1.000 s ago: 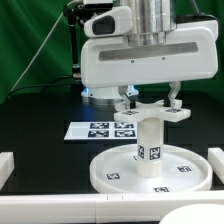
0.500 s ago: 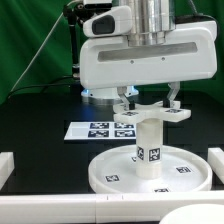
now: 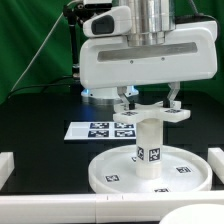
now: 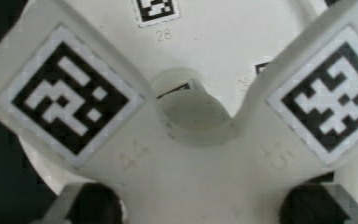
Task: Assemble round table
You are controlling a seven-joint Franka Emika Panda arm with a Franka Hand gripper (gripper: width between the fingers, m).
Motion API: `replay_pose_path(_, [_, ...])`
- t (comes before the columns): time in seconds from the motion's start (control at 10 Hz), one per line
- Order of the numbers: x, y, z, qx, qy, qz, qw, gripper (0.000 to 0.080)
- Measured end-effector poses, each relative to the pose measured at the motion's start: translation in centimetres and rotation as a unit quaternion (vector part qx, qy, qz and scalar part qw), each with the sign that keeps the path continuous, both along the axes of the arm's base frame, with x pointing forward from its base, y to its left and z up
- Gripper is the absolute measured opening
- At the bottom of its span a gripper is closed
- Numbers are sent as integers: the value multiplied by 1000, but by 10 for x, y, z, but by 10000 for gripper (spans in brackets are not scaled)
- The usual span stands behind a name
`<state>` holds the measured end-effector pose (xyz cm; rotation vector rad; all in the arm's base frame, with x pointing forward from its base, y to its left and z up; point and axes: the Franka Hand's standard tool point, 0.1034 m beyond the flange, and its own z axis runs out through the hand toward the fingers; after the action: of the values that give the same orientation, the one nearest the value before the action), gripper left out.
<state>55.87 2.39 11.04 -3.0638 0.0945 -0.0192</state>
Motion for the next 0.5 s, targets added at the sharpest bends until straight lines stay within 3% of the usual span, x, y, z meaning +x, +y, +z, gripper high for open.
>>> replay_pose_path(0.3, [0, 0, -1, 9, 8, -120, 993, 442])
replay_pose_path(0.5, [1, 0, -1, 22, 17, -236, 971, 442])
